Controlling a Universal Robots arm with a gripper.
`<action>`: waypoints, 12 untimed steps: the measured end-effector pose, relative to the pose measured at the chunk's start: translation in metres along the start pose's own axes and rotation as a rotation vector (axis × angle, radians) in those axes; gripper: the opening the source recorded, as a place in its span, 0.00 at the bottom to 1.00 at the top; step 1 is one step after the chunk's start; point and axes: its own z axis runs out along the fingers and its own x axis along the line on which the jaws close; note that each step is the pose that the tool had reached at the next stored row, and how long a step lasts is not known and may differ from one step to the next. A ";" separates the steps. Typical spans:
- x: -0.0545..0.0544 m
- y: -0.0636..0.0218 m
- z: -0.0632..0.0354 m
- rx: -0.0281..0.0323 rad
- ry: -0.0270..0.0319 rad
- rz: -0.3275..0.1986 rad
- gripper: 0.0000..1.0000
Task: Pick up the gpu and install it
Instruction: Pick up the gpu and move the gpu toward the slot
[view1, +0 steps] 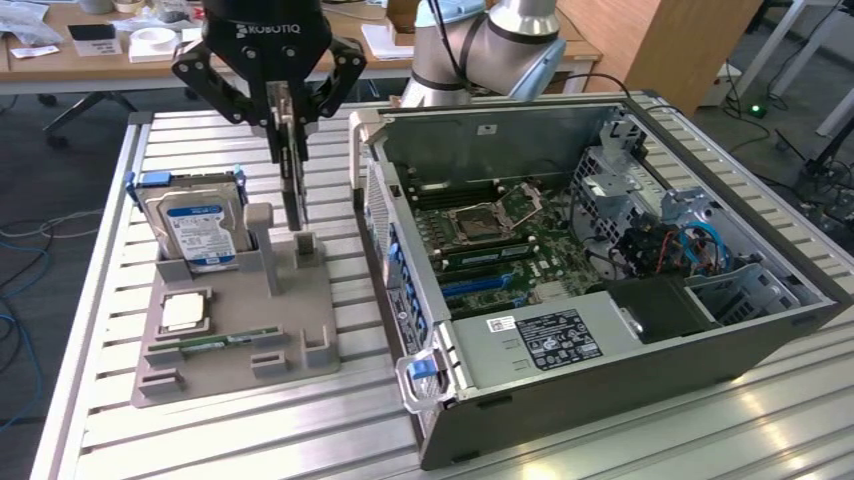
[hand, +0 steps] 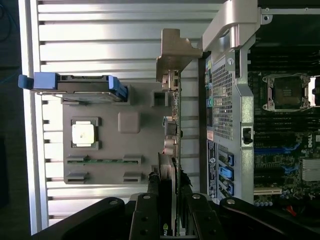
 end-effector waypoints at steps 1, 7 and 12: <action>-0.001 0.0000 0.0000 -0.0002 0.0000 0.000 0.26; -0.010 0.0005 0.0004 -0.0023 -0.0001 0.000 0.26; -0.020 0.0009 0.0006 -0.0038 0.0001 0.000 0.26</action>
